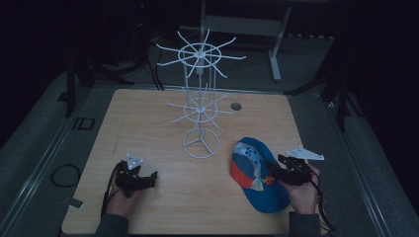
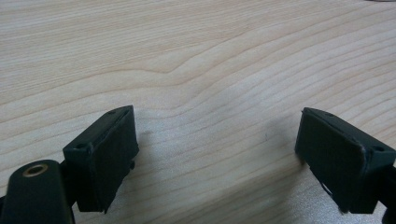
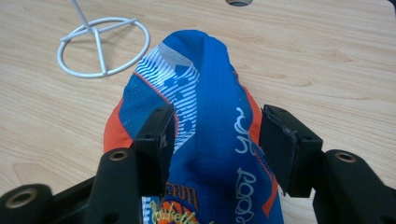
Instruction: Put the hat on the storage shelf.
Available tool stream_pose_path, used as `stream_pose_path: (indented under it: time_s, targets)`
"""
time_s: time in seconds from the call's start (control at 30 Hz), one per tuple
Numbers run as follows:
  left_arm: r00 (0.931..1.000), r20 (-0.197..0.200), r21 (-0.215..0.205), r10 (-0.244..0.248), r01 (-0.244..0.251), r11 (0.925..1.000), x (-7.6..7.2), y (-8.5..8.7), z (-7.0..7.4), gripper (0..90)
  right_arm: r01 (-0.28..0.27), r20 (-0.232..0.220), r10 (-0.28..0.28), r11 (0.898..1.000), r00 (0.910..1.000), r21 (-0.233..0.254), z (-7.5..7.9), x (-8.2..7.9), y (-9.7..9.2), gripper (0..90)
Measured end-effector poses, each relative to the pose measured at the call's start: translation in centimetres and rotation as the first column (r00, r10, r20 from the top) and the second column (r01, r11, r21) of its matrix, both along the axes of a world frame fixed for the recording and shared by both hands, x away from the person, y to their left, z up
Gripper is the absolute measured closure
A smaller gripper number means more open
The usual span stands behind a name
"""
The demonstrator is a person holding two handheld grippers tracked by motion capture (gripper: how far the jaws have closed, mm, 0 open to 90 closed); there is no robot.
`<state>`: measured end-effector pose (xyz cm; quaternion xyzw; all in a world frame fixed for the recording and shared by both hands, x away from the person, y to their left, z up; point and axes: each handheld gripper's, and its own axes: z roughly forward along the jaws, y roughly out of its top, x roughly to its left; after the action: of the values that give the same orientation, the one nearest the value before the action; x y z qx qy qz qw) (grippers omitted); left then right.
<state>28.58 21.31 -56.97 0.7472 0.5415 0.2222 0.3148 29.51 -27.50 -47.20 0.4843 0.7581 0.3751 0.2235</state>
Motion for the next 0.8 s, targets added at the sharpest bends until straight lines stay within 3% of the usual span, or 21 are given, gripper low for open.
stream_pose_path:
  time_s: [0.3, 0.47, 0.63, 0.8]
  targets:
    - [1.0000, -0.001, 0.001, -0.002, 0.002, 1.0000, 0.02, 0.00, 0.01, 13.3, 0.026, -0.012, -0.025, 0.999, 0.9996, 0.029, 0.39, -0.05, 0.05, 42.9]
    - [1.0000, -0.001, 0.001, -0.002, 0.002, 1.0000, 0.02, 0.00, 0.01, 13.3, 0.024, -0.027, -0.023, 0.999, 0.9994, 0.024, 0.50, 0.11, 0.40, 38.1]
    - [1.0000, -0.001, 0.001, -0.002, 0.002, 1.0000, 0.02, 0.00, 0.01, 13.3, 0.010, -0.043, -0.009, 1.000, 0.9990, 0.023, 0.66, 0.23, 0.45, 39.0]
    - [1.0000, -0.001, 0.001, -0.001, 0.001, 1.0000, 0.02, 0.00, 0.01, 13.3, 0.001, -0.051, -0.002, 1.000, 0.9987, -0.008, 0.91, 0.89, 0.79, 39.3]
